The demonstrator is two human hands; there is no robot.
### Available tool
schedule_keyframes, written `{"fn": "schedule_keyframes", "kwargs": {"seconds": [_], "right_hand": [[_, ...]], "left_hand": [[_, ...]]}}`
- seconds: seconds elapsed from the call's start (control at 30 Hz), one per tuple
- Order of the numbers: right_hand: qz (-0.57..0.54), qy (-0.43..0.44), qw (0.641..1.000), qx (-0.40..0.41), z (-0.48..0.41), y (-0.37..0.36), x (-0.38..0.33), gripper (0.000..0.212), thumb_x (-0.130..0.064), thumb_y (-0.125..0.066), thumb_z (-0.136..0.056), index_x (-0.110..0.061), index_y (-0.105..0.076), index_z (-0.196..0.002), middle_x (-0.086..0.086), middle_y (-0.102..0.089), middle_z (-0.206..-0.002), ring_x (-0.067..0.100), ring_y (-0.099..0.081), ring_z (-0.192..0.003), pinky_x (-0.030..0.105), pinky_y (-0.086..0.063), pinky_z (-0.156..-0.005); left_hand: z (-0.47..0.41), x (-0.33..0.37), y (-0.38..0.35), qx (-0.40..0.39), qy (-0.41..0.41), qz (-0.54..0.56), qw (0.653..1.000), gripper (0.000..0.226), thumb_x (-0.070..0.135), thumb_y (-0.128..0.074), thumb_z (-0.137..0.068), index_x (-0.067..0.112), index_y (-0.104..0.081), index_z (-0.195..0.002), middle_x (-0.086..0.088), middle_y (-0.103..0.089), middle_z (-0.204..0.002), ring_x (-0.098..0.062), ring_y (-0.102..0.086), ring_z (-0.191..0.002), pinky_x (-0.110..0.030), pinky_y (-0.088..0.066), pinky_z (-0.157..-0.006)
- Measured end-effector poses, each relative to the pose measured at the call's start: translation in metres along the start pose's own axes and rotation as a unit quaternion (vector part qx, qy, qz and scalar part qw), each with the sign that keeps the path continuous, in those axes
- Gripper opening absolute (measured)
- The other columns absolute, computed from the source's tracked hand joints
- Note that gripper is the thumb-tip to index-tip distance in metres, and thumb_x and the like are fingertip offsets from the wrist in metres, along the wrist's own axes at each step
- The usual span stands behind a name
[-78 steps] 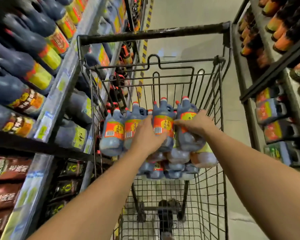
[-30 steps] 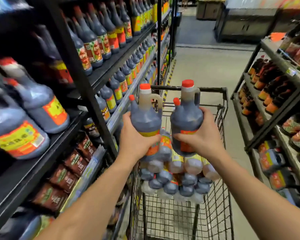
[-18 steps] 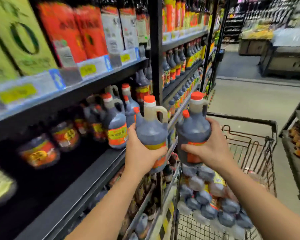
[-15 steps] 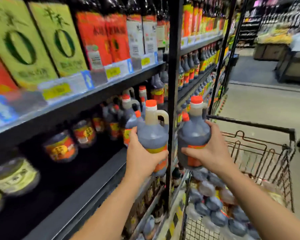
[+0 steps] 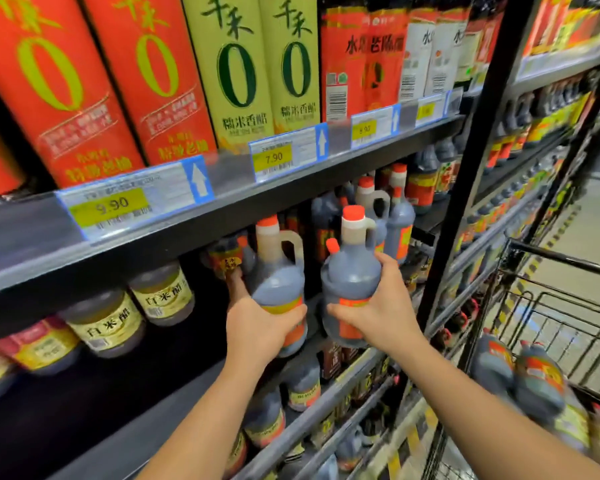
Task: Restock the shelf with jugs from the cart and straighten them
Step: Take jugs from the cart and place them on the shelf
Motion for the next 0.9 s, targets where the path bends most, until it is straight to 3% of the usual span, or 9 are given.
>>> {"fn": "schedule_keyframes", "kwargs": {"seconds": [0.07,0.13,0.3,0.37,0.47,0.63,0.73,0.83,0.9], "right_hand": [[-0.004,-0.002,1.000,-0.003,-0.008,-0.018,0.002,0.079,-0.025,-0.089,-0.058,-0.043,-0.035,-0.112,-0.027,-0.044,-0.109,-0.024,-0.047,-0.095,-0.002,-0.039,-0.070],[-0.001,-0.007,1.000,-0.001,-0.015,-0.034,0.004,0.082,-0.028,-0.090,-0.056,-0.035,-0.035,-0.117,-0.025,-0.042,-0.110,-0.017,-0.047,-0.094,-0.002,-0.038,-0.073],[0.033,-0.025,0.999,0.000,-0.031,-0.061,0.012,0.100,-0.035,-0.090,-0.056,-0.015,-0.033,-0.135,0.001,-0.043,-0.128,0.020,-0.046,-0.122,0.036,-0.047,-0.098],[0.052,-0.034,0.998,-0.002,-0.038,-0.069,0.013,0.107,-0.036,-0.089,-0.059,-0.009,-0.027,-0.142,0.006,-0.040,-0.136,0.025,-0.041,-0.130,0.044,-0.044,-0.102],[0.080,-0.030,0.996,0.011,-0.047,-0.080,0.011,0.099,-0.033,-0.087,-0.061,-0.002,-0.030,-0.136,0.011,-0.042,-0.130,0.032,-0.041,-0.128,0.050,-0.045,-0.097],[0.109,-0.032,0.993,0.023,-0.060,-0.091,0.007,0.098,-0.044,-0.083,-0.066,-0.003,-0.030,-0.138,0.014,-0.044,-0.132,0.036,-0.044,-0.127,0.051,-0.049,-0.089],[0.159,-0.020,0.987,0.008,-0.067,-0.095,0.006,0.102,-0.049,-0.075,-0.075,-0.001,-0.020,-0.146,0.019,-0.037,-0.141,0.037,-0.040,-0.130,0.047,-0.048,-0.090],[0.213,-0.011,0.977,-0.008,-0.074,-0.100,0.005,0.102,-0.056,-0.066,-0.081,0.002,-0.015,-0.148,0.021,-0.031,-0.145,0.039,-0.037,-0.132,0.045,-0.045,-0.093],[0.240,-0.017,0.970,-0.022,-0.080,-0.103,0.005,0.101,-0.059,-0.061,-0.083,0.002,-0.013,-0.148,0.022,-0.030,-0.144,0.041,-0.040,-0.129,0.045,-0.045,-0.093]], "left_hand": [[-0.003,-0.008,0.007,0.019,0.011,-0.010,1.000,0.115,0.036,-0.092,-0.055,0.022,-0.025,-0.148,0.000,-0.060,-0.123,-0.021,-0.061,-0.104,-0.026,-0.045,-0.077],[-0.005,-0.015,0.011,0.037,0.026,-0.012,0.999,0.118,0.035,-0.093,-0.056,0.019,-0.024,-0.151,-0.009,-0.052,-0.139,-0.029,-0.055,-0.119,-0.029,-0.041,-0.088],[-0.012,-0.027,0.012,0.066,0.046,-0.022,0.997,0.123,0.034,-0.092,-0.058,0.022,-0.016,-0.154,-0.009,-0.038,-0.151,-0.030,-0.043,-0.133,-0.030,-0.036,-0.100],[-0.017,-0.028,0.010,0.069,0.043,-0.026,0.996,0.123,0.034,-0.092,-0.058,0.025,-0.015,-0.153,-0.007,-0.036,-0.153,-0.027,-0.041,-0.136,-0.035,-0.037,-0.108],[-0.022,-0.026,0.005,0.084,0.042,-0.019,0.995,0.120,0.032,-0.093,-0.057,0.029,-0.016,-0.149,-0.003,-0.037,-0.151,-0.017,-0.042,-0.132,-0.024,-0.034,-0.101],[-0.030,-0.023,-0.007,0.108,0.061,-0.004,0.992,0.121,0.029,-0.094,-0.057,0.029,-0.015,-0.149,0.000,-0.037,-0.150,-0.002,-0.040,-0.117,-0.010,-0.028,-0.092],[-0.041,-0.025,-0.011,0.110,0.057,-0.015,0.992,0.124,0.027,-0.095,-0.057,0.020,-0.014,-0.151,-0.005,-0.030,-0.156,-0.020,-0.041,-0.134,-0.020,-0.032,-0.097],[-0.050,-0.026,-0.015,0.116,0.049,-0.027,0.992,0.122,0.026,-0.094,-0.058,0.016,-0.015,-0.150,-0.009,-0.027,-0.156,-0.028,-0.040,-0.137,-0.037,-0.039,-0.108],[-0.055,-0.027,-0.019,0.128,0.047,-0.032,0.990,0.121,0.026,-0.093,-0.059,0.015,-0.015,-0.151,-0.010,-0.026,-0.156,-0.030,-0.039,-0.137,-0.038,-0.038,-0.108]]}}
Point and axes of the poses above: each hand's wrist, its own z-axis away from the middle knuckle, its own y-axis out of the back of the hand, x = y × z, the point moved 2 cm from there along -z, towards the middle knuckle
